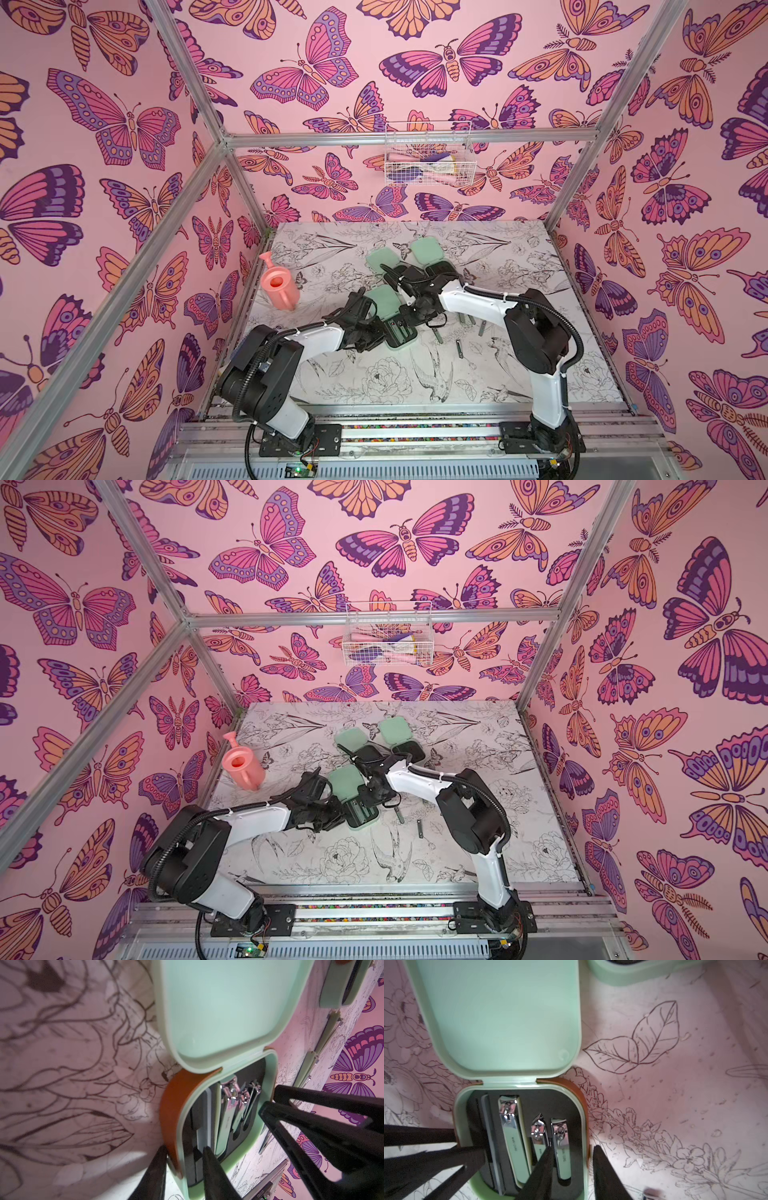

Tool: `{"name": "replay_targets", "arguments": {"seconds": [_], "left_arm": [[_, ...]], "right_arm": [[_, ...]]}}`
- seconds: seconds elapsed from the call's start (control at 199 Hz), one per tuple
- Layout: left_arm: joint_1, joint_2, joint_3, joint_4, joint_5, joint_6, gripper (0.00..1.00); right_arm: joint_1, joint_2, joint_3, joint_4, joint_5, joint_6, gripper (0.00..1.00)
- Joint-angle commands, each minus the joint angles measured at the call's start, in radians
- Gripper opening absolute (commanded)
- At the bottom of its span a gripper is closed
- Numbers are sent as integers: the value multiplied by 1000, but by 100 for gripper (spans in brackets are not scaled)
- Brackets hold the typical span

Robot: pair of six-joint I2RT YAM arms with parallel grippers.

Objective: Organize nail clipper sets
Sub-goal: Place the nail clipper in the storage box.

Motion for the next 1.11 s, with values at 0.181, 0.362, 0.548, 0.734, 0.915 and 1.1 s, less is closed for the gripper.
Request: {"name": "replay_targets", "arguments": {"seconds": [0.181,0.362,0.548,0.734,0.915,1.1], "left_arm": [[-2,31,-30,-48,-9,2,33],[-2,28,-29,-48,-9,1,33],[-2,29,-28,-49,-9,0,33],[-2,23,-14,-50,3,14,33],[-2,-30,79,-153,-12,93,39],[31,-153,216,-358,-136,197,65]], "right_arm": [[5,37,-20,18,-15,17,31],[7,47,-24,22,-15,23,28],[11,55,-27,29,-31,34,28],[13,30,-22,14,-3,33,29],[1,-45,40,-50,74,-1,33],[1,-177,-8,-57,78,37,35]]}}
